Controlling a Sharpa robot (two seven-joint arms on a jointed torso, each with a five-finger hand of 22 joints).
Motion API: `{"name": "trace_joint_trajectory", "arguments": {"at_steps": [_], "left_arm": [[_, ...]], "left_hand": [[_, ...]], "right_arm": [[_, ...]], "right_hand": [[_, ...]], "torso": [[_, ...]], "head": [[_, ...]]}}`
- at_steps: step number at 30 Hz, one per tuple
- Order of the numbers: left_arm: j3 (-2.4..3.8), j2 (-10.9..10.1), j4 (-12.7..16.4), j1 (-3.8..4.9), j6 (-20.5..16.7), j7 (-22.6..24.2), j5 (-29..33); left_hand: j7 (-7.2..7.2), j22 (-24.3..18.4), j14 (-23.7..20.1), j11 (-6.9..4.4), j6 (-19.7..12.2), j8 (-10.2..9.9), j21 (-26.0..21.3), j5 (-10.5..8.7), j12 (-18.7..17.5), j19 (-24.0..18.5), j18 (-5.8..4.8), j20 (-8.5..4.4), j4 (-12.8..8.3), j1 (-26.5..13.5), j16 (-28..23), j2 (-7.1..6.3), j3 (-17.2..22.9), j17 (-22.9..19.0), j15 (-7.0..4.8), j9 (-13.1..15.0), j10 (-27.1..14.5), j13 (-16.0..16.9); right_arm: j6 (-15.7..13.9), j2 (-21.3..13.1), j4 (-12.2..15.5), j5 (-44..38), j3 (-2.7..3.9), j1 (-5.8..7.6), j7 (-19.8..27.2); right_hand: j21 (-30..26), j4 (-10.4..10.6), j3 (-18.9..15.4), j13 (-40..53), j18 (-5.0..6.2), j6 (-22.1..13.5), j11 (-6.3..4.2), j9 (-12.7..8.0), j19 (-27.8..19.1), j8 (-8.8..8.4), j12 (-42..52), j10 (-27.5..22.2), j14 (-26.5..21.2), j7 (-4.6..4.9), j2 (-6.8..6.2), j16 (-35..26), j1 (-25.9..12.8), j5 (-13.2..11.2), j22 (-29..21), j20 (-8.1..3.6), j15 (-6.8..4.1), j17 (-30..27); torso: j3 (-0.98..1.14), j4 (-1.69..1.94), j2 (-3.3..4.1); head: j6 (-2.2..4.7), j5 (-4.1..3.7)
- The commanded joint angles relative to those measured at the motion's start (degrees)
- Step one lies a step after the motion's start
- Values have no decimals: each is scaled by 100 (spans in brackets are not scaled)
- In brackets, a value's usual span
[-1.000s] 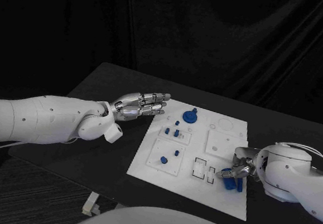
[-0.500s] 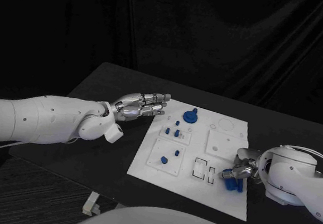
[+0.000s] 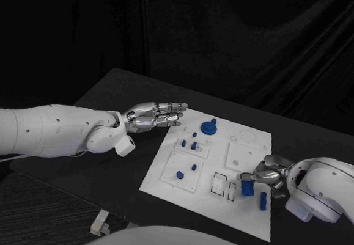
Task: Assemble the parts on the task board
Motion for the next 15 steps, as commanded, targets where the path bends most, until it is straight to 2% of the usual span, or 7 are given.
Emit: {"name": "trace_joint_trajectory", "arguments": {"at_steps": [1, 4, 6, 7, 15], "left_arm": [[6, 13, 6, -9, 67, 56, 41], [6, 18, 2, -10, 74, 56, 41], [6, 23, 0, -11, 79, 56, 41], [6, 24, 0, -11, 81, 56, 41], [6, 22, 4, -14, 88, 57, 41]], "left_hand": [[-31, 71, 35, 54, 47, -33, -46, 93, 75, 39, 12, -5, -68, 57, 73, 22, 258, 32, 58, -15, -25, -29], [-32, 72, 35, 55, 45, -33, -45, 102, 74, 39, 11, -5, -75, 65, 73, 26, 268, 32, 58, -15, -25, -29], [-33, 68, 35, 56, 42, -33, -46, 105, 75, 39, 11, -5, -78, 69, 73, 29, 272, 32, 59, -16, -25, -29], [-33, 68, 35, 56, 42, -33, -46, 105, 75, 39, 11, -5, -78, 69, 73, 29, 272, 32, 59, -16, -25, -29], [-32, 66, 36, 58, 41, -34, -46, 111, 73, 39, 10, -5, -86, 78, 77, 34, 284, 33, 62, -16, -25, -29]], "right_arm": [[-606, 15, 51, 1036, -1, 21, 115], [-648, 62, 56, 1220, -1, 28, 123], [-581, 105, 40, 1293, -1, 23, 98], [-551, 118, 33, 1309, -1, 19, 89], [-241, 256, -55, 1126, -2, -97, 15]], "right_hand": [[-147, -268, 1200, 1584, -10, -196, -135, 296, 19, 220, 95, 618, 612, -150, 209, 142, 49, 570, 842, 0, -122, 1591], [-193, -267, 1218, 1584, -2, -242, -124, 290, 2, 197, 95, 618, 612, -136, 214, 142, -7, 539, 831, 4, -114, 1591], [-240, -273, 1218, 1584, 5, -261, -117, 290, -18, 189, 95, 618, 612, -130, 216, 142, -53, 390, 819, 10, -107, 1591], [-240, -273, 1218, 1584, 5, -261, -117, 290, -18, 189, 95, 618, 612, -130, 216, 142, -53, 390, 819, 10, -107, 1591], [-433, -301, 1205, 1584, 37, -332, -85, 279, -104, 151, 95, 618, 612, -99, 262, 142, -189, -171, 773, 41, -77, 1591]], "torso": [[-1, 3, -1], [-2, 4, -5], [-2, 4, -6], [-1, 5, -6], [-3, 7, 4]], "head": [[1, -3], [1, -15], [1, -15], [1, -14], [1, 21]]}}
